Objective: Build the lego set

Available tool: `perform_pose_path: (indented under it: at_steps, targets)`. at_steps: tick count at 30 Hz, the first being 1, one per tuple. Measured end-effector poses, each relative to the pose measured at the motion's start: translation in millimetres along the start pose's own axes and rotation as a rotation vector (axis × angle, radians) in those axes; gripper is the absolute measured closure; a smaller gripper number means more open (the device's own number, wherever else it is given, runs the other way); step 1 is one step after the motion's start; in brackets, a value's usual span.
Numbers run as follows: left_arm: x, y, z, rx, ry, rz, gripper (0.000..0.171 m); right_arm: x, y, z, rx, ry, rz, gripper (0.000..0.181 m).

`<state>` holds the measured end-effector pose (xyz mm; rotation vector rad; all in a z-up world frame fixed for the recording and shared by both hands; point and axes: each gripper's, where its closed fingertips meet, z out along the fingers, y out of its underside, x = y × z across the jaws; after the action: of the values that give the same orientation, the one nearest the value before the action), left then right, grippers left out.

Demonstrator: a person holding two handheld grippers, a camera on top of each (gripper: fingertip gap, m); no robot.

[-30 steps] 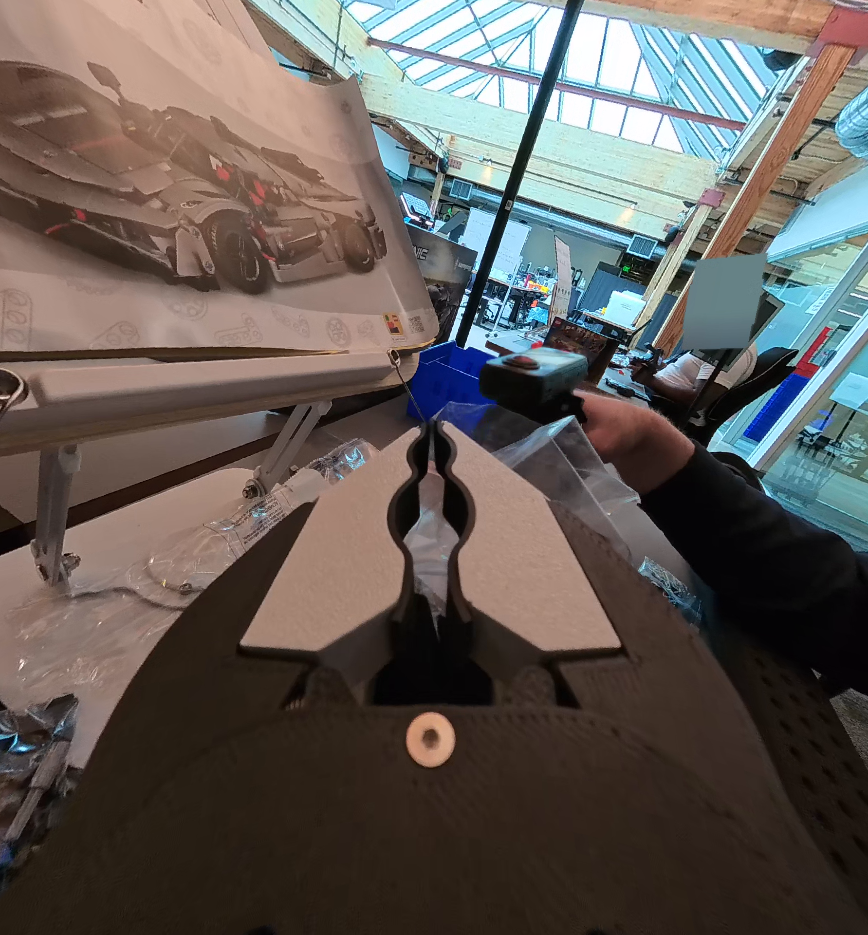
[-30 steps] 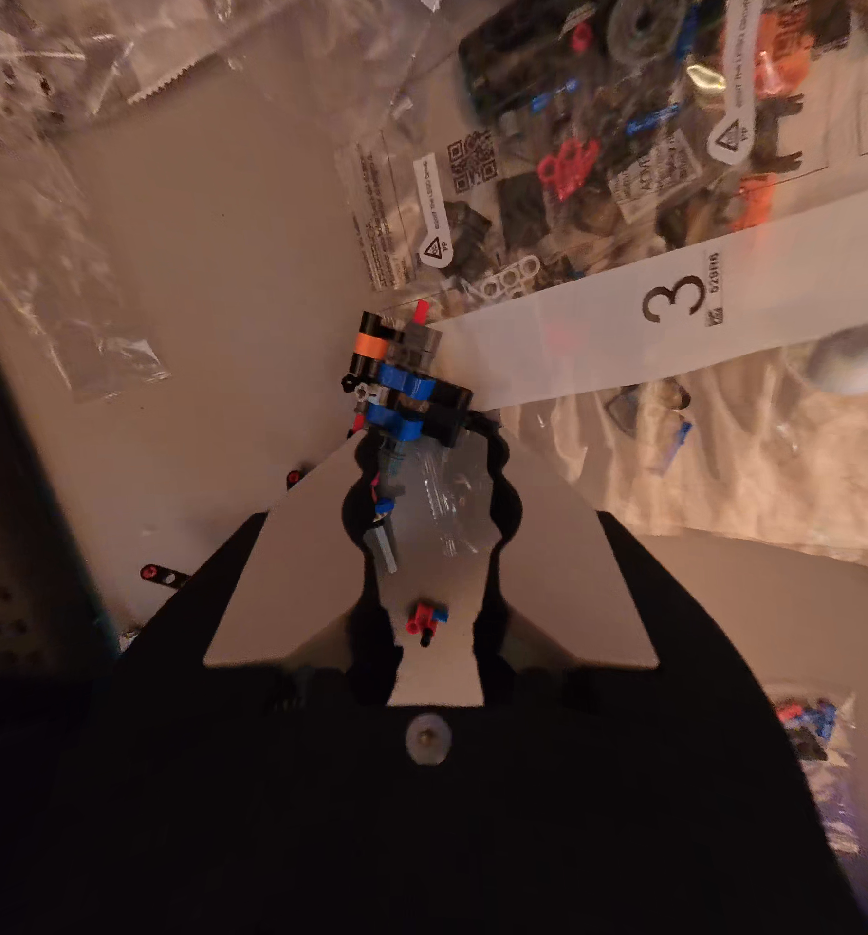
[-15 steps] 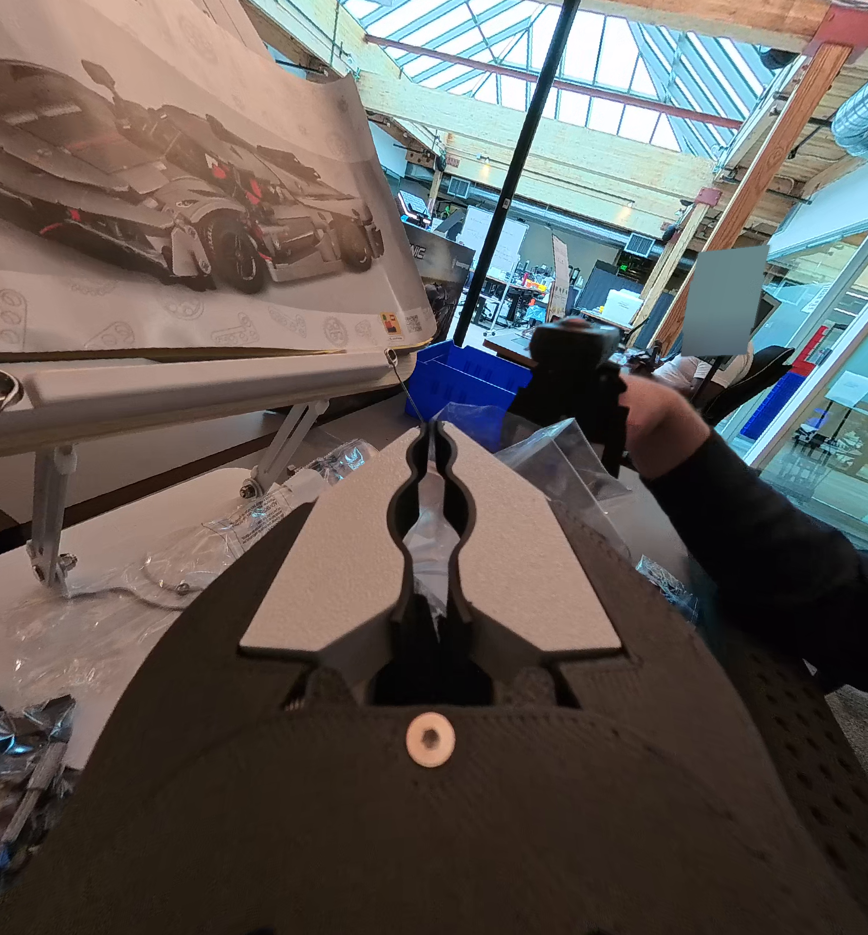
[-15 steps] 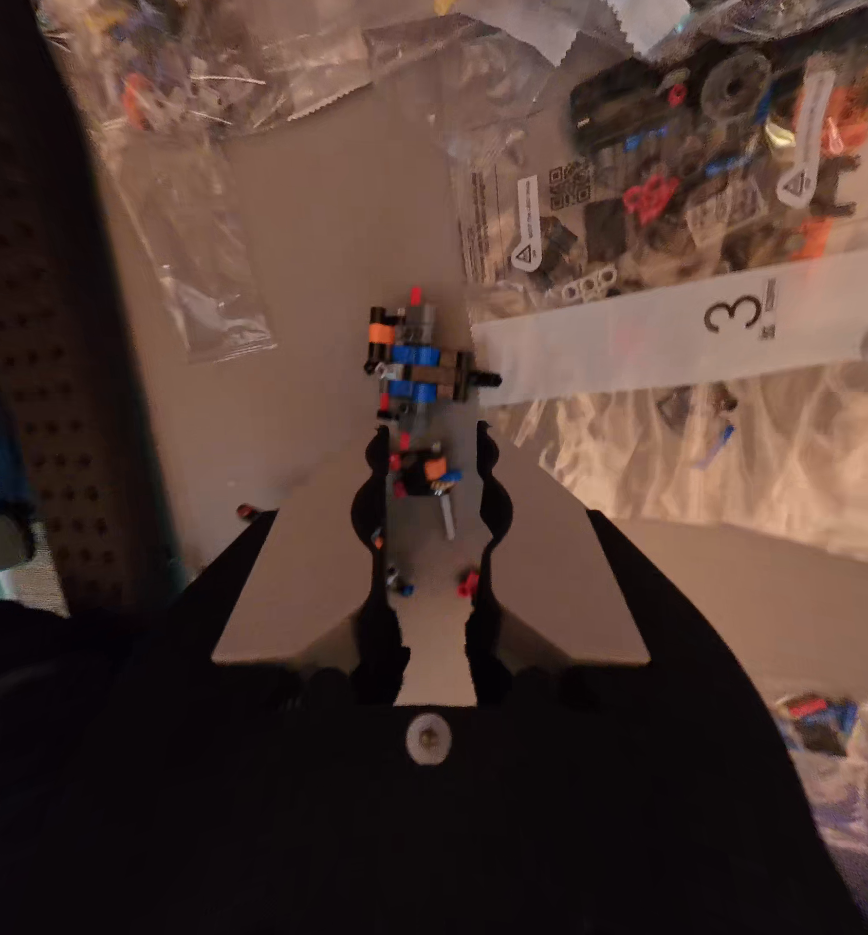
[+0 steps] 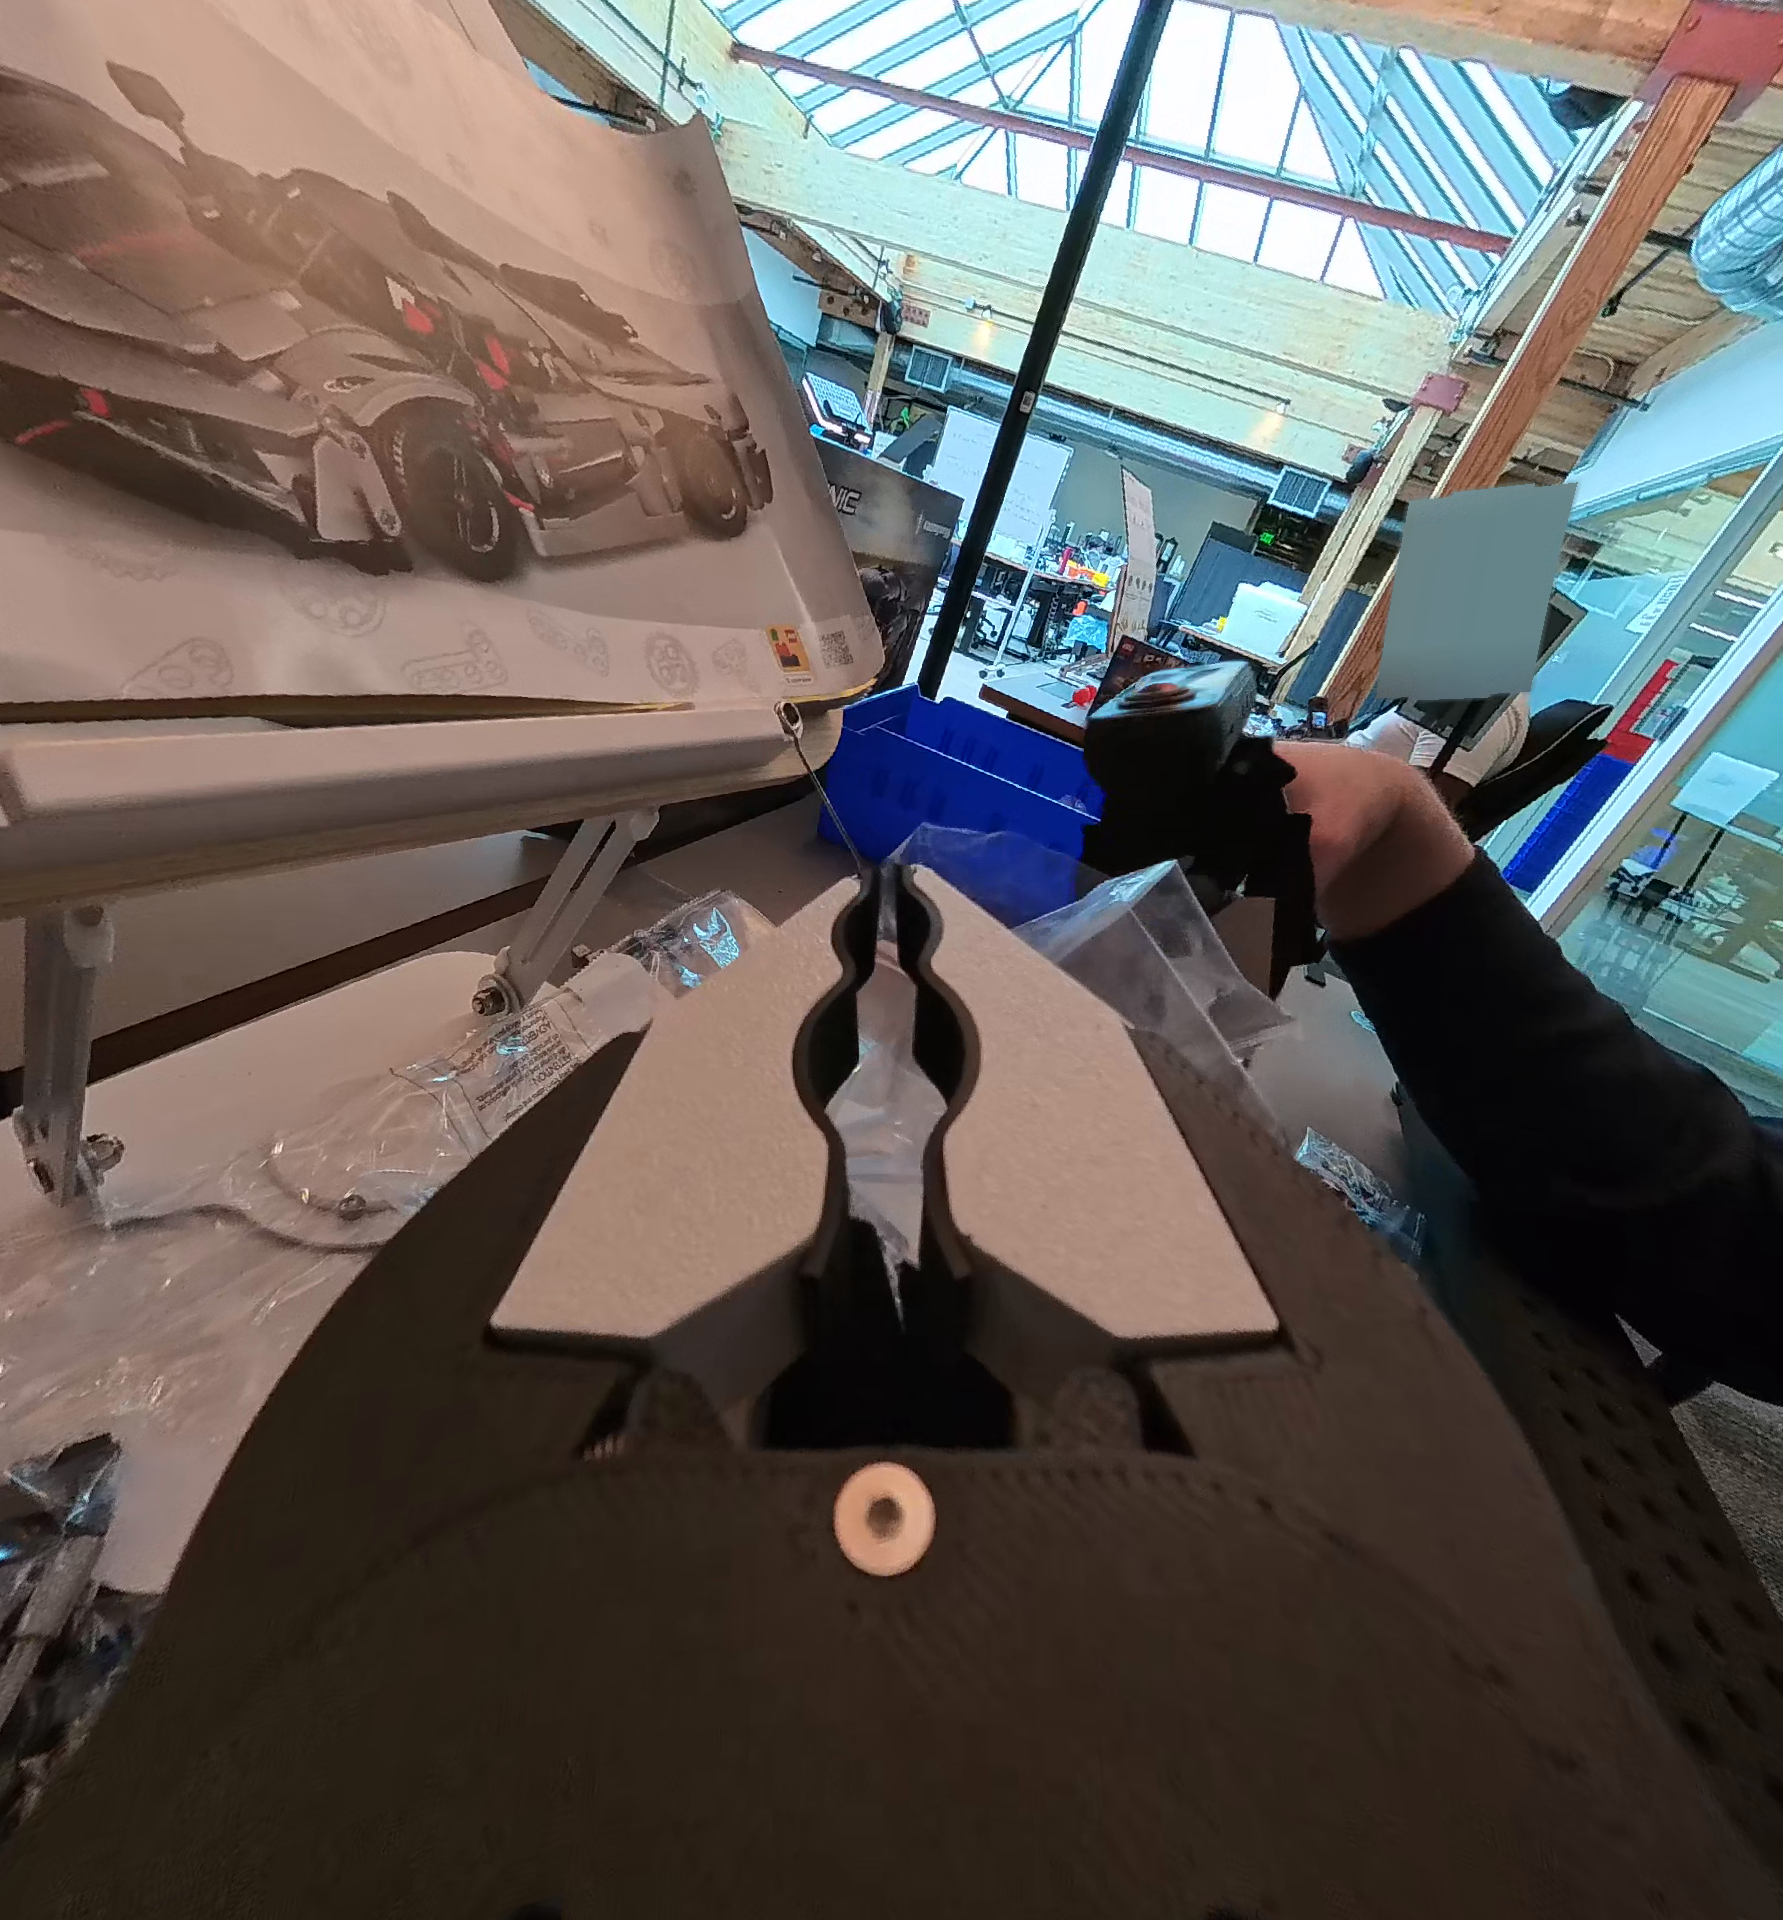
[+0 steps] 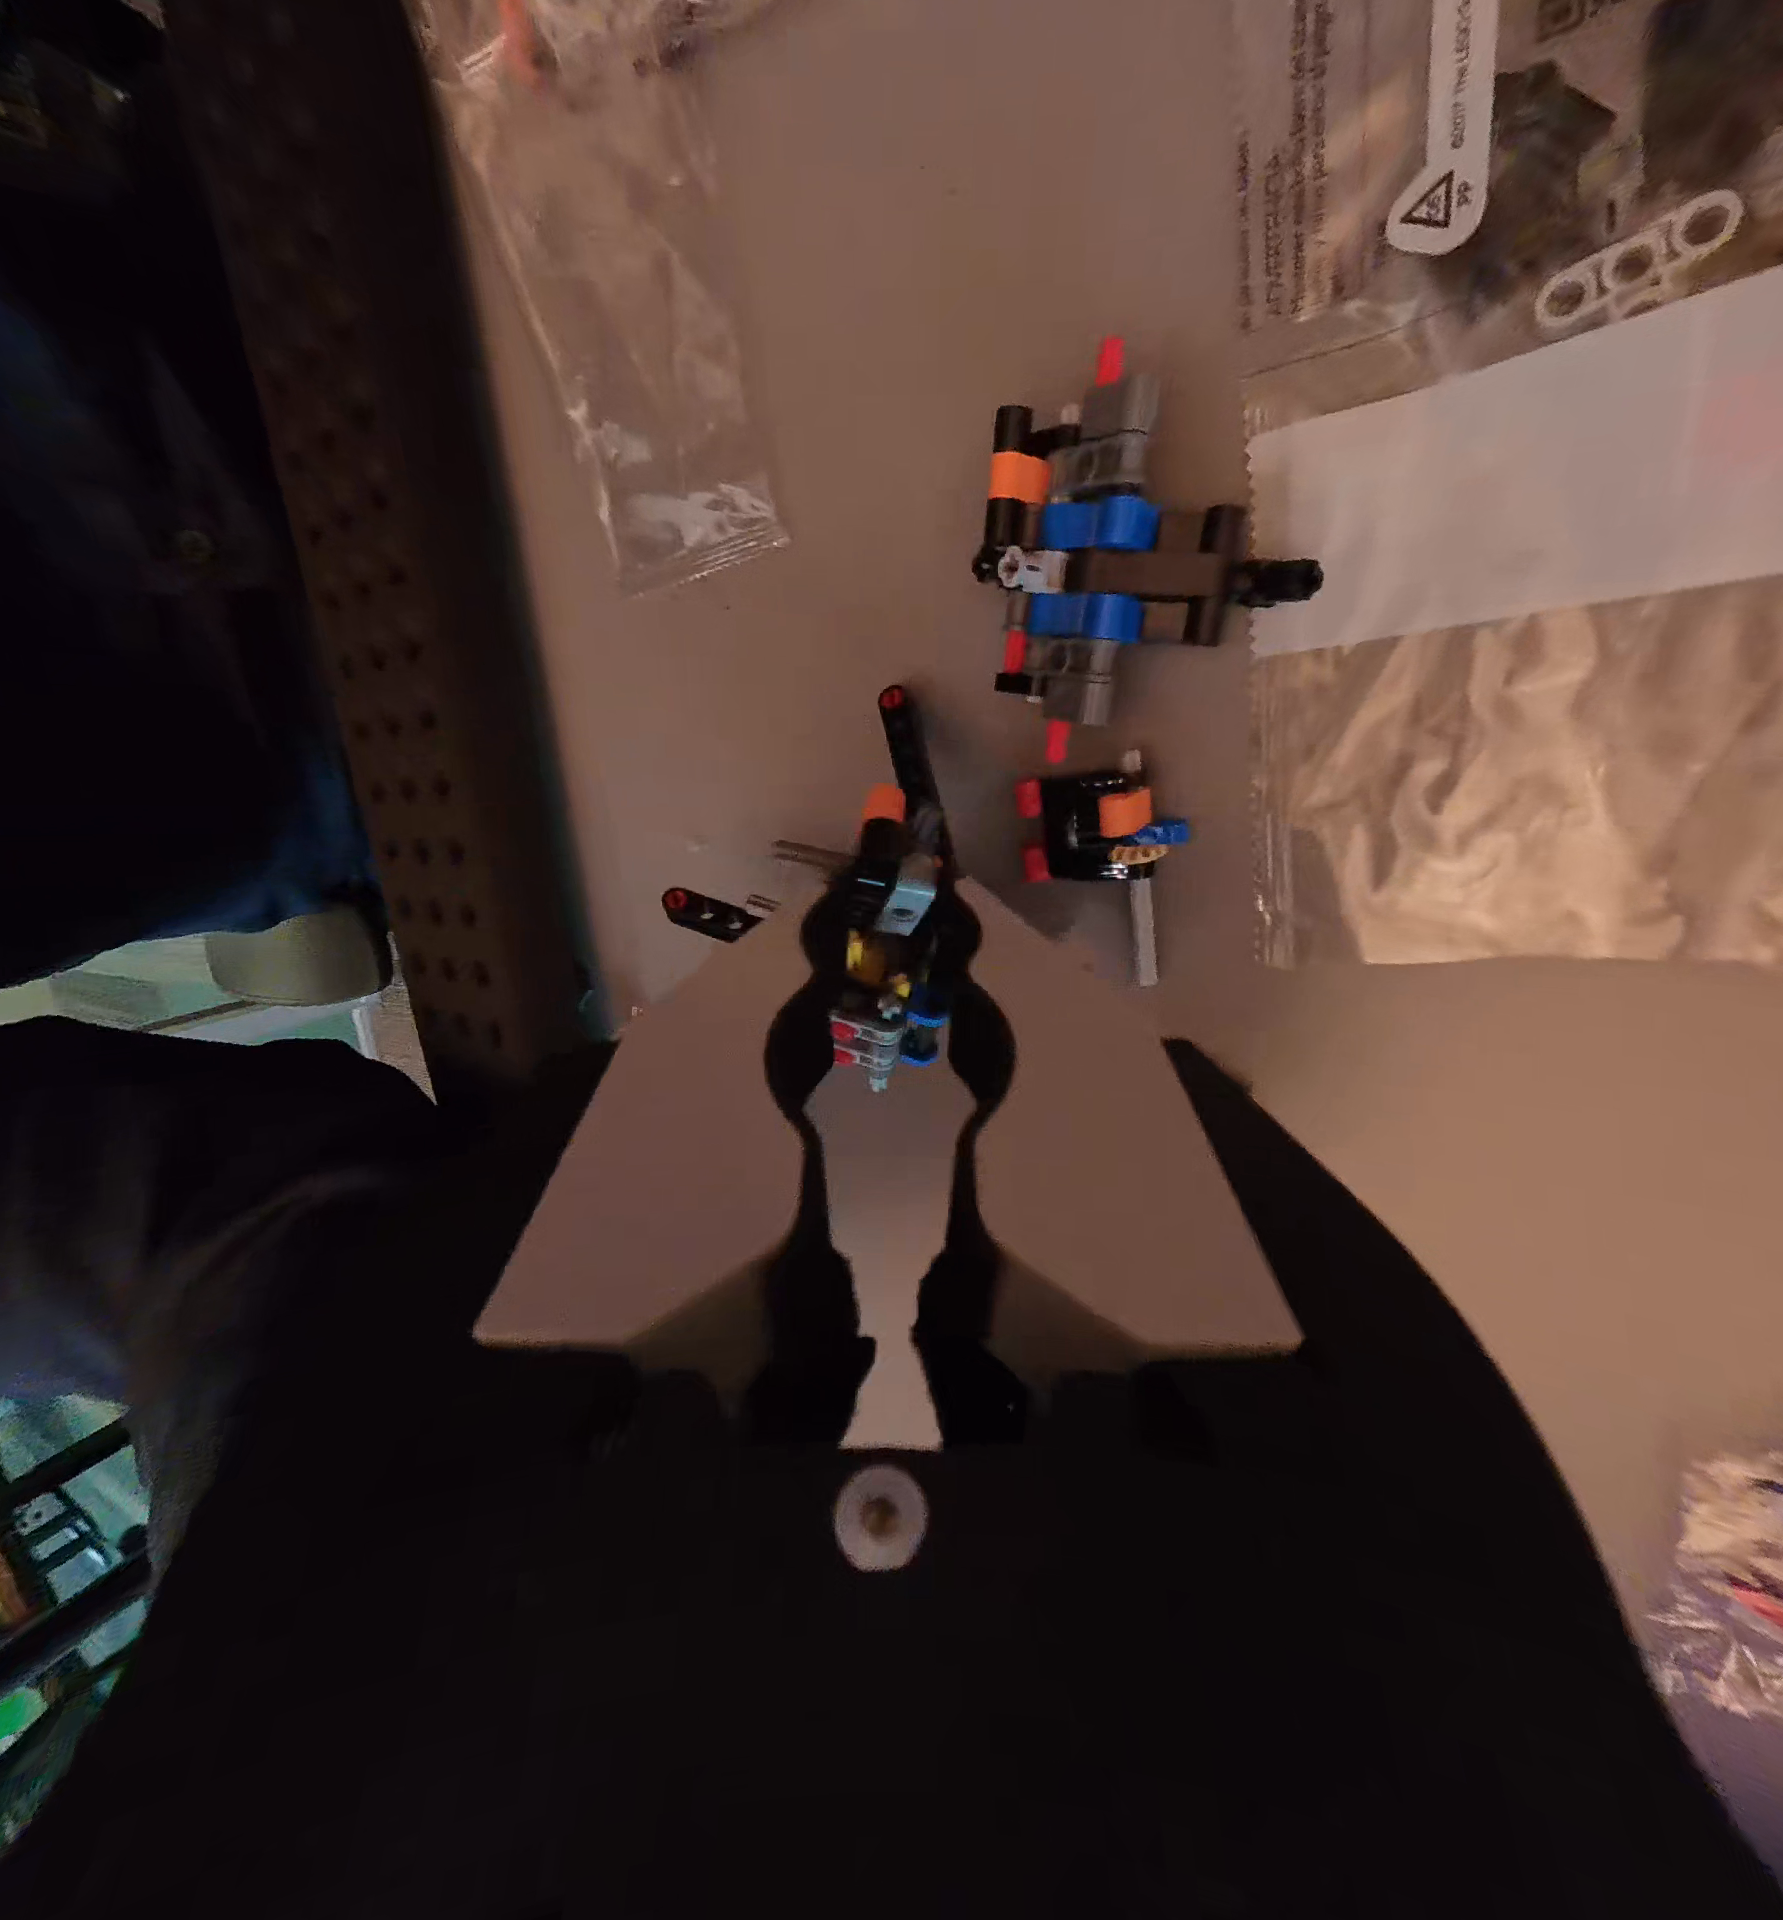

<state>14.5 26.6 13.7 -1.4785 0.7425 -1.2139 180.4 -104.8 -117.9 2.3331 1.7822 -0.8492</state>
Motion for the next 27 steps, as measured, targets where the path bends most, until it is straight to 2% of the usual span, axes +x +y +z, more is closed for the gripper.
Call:
perform_pose_path:
  at_steps: [2, 4, 8, 11, 14, 16, 27]
  targets:
    - [0, 0, 0, 0.0, 0.001, -0.002, 0.17, -4, 1, 0, 0.001, -0.013, -0.013, 0.167]
    - [1, 0, 0, -0.002, 0.003, -0.001, 0.169, -3, 3, -1, 0.004, -0.007, 0.004, 0.148]
    - [1, 0, 0, -0.001, 0.003, -0.002, 0.169, -9, 7, -1, 0.002, -0.045, 0.023, 0.135]
    - [1, 0, 1, -0.003, 0.004, -0.002, 0.169, -10, 8, 10, -0.058, -0.064, 0.01, 0.142]
    - [1, 1, 1, -0.007, 0.005, -0.002, 0.169, -10, 3, 20, -0.087, -0.077, -0.015, 0.162]
    - [2, 1, 1, -0.006, 0.005, -0.002, 0.169, -12, -1, 22, -0.087, -0.08, -0.053, 0.163]
    - [4, -5, -1, 0.02, 0.01, 0.002, 0.162, -10, -37, -11, 0.163, 0.035, -0.225, 0.164]
